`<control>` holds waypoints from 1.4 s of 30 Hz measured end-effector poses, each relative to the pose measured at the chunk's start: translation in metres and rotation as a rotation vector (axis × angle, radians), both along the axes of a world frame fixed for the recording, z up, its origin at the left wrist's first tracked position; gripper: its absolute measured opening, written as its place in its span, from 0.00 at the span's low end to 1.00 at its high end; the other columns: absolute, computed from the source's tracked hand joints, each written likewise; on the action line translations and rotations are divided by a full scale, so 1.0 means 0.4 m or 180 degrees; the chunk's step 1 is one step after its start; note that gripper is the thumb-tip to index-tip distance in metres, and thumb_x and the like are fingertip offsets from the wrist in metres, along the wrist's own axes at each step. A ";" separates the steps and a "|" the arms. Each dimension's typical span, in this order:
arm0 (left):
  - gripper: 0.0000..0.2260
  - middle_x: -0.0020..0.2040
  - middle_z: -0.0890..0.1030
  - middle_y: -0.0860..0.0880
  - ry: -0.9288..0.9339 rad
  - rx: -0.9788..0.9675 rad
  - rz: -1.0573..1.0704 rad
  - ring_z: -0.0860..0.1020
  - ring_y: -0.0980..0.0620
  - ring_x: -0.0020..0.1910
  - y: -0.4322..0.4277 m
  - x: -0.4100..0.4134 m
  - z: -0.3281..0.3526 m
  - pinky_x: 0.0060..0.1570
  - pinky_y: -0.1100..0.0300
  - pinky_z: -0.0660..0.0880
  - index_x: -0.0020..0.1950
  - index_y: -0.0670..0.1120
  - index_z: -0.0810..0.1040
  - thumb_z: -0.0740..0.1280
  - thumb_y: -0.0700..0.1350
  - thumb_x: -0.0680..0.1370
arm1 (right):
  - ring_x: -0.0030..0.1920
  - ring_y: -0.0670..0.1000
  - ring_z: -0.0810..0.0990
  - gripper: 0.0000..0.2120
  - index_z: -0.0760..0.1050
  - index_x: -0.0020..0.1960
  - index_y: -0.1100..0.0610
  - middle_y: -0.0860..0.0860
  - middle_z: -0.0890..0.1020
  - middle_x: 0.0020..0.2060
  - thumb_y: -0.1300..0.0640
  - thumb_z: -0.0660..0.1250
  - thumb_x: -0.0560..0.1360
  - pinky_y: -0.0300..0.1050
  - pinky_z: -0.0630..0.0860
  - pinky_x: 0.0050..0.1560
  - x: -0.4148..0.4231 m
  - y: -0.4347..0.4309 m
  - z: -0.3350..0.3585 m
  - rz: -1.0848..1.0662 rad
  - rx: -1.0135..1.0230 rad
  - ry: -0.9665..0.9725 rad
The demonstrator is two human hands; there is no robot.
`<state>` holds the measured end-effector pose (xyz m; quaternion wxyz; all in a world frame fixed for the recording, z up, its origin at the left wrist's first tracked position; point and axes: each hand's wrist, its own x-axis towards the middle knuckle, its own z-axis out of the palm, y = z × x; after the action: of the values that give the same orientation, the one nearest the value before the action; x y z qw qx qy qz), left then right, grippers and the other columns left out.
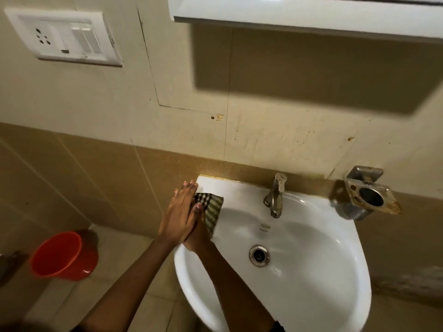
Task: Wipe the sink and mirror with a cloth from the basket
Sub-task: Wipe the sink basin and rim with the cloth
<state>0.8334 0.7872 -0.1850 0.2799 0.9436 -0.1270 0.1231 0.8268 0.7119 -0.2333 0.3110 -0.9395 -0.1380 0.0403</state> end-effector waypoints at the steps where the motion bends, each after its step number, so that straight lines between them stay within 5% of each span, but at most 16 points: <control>1: 0.27 0.75 0.60 0.46 0.0115 -0.0085 -0.0001 0.53 0.52 0.75 -0.001 0.002 -0.005 0.74 0.53 0.46 0.74 0.47 0.58 0.46 0.57 0.78 | 0.70 0.57 0.68 0.24 0.59 0.73 0.62 0.59 0.68 0.70 0.55 0.59 0.80 0.35 0.67 0.60 -0.035 -0.010 0.021 -0.0065 0.0030 0.0192; 5: 0.28 0.75 0.61 0.44 0.0674 -0.0366 0.0190 0.55 0.47 0.75 -0.011 0.010 -0.031 0.73 0.51 0.44 0.73 0.44 0.61 0.49 0.58 0.78 | 0.74 0.59 0.60 0.30 0.58 0.74 0.64 0.62 0.62 0.73 0.48 0.50 0.77 0.56 0.59 0.73 -0.174 -0.050 -0.015 0.0076 0.0325 0.0949; 7: 0.27 0.75 0.60 0.43 0.0905 -0.0405 0.0230 0.55 0.47 0.75 -0.016 0.001 -0.047 0.73 0.50 0.44 0.74 0.42 0.60 0.52 0.56 0.78 | 0.75 0.57 0.56 0.29 0.51 0.76 0.60 0.59 0.57 0.76 0.48 0.48 0.79 0.53 0.53 0.76 -0.254 -0.119 0.005 0.0452 0.0010 0.0966; 11: 0.26 0.75 0.61 0.41 0.0849 -0.0358 0.0271 0.55 0.44 0.75 -0.038 -0.045 -0.082 0.73 0.48 0.46 0.73 0.40 0.60 0.55 0.53 0.79 | 0.72 0.59 0.64 0.25 0.49 0.77 0.49 0.55 0.61 0.75 0.46 0.49 0.82 0.51 0.60 0.70 -0.392 -0.289 0.052 0.0936 -0.0430 0.1244; 16: 0.24 0.75 0.60 0.41 0.0609 -0.0153 0.0458 0.55 0.43 0.75 -0.081 -0.097 -0.121 0.73 0.50 0.48 0.74 0.40 0.59 0.58 0.48 0.80 | 0.73 0.55 0.61 0.24 0.53 0.76 0.55 0.55 0.61 0.75 0.49 0.48 0.82 0.45 0.57 0.71 -0.338 -0.209 0.052 0.0956 -0.0127 0.1200; 19: 0.23 0.75 0.62 0.41 0.0533 0.0049 0.0452 0.56 0.44 0.75 -0.103 -0.118 -0.125 0.73 0.52 0.47 0.73 0.41 0.60 0.57 0.48 0.80 | 0.69 0.60 0.65 0.22 0.59 0.73 0.61 0.61 0.65 0.71 0.51 0.50 0.82 0.50 0.62 0.68 -0.302 -0.146 0.040 0.0657 -0.0192 0.1228; 23: 0.23 0.73 0.65 0.41 0.0549 0.0208 0.0321 0.61 0.44 0.73 -0.101 -0.140 -0.132 0.73 0.52 0.49 0.72 0.42 0.63 0.56 0.50 0.80 | 0.68 0.57 0.68 0.26 0.51 0.75 0.49 0.54 0.66 0.72 0.41 0.45 0.80 0.57 0.65 0.67 -0.420 -0.238 0.040 0.0846 -0.0680 0.0632; 28: 0.20 0.71 0.69 0.45 0.0713 -0.0049 0.0283 0.64 0.47 0.72 -0.101 -0.193 -0.140 0.72 0.54 0.56 0.71 0.46 0.67 0.57 0.51 0.80 | 0.58 0.54 0.78 0.40 0.67 0.67 0.49 0.50 0.78 0.62 0.33 0.28 0.73 0.56 0.72 0.57 -0.523 -0.551 0.083 0.0935 -0.1627 0.0516; 34: 0.14 0.59 0.80 0.45 0.0646 -0.0220 0.0409 0.77 0.44 0.59 -0.106 -0.199 -0.117 0.55 0.50 0.73 0.61 0.46 0.77 0.59 0.48 0.80 | 0.58 0.63 0.77 0.22 0.65 0.69 0.59 0.62 0.75 0.64 0.50 0.46 0.82 0.60 0.76 0.52 -0.492 -0.435 0.060 0.1356 -0.1736 0.0375; 39: 0.26 0.50 0.85 0.48 0.0958 -0.0029 0.0069 0.81 0.46 0.48 -0.094 -0.187 -0.128 0.43 0.56 0.72 0.50 0.48 0.82 0.50 0.61 0.75 | 0.35 0.49 0.82 0.28 0.72 0.60 0.55 0.50 0.84 0.43 0.36 0.51 0.73 0.39 0.75 0.27 -0.486 -0.306 0.021 0.1185 -0.1809 0.0670; 42: 0.30 0.42 0.85 0.50 0.1101 -0.0037 0.0031 0.82 0.49 0.43 -0.087 -0.184 -0.129 0.41 0.57 0.72 0.45 0.51 0.83 0.47 0.67 0.72 | 0.41 0.45 0.83 0.27 0.73 0.63 0.51 0.46 0.84 0.50 0.35 0.51 0.74 0.38 0.78 0.32 -0.503 -0.433 0.025 0.1498 -0.1910 0.0455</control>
<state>0.7596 0.7523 -0.2364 0.3023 0.9497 -0.0716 -0.0390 0.6256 0.5387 -0.2233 0.0133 -0.9262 -0.3098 0.2145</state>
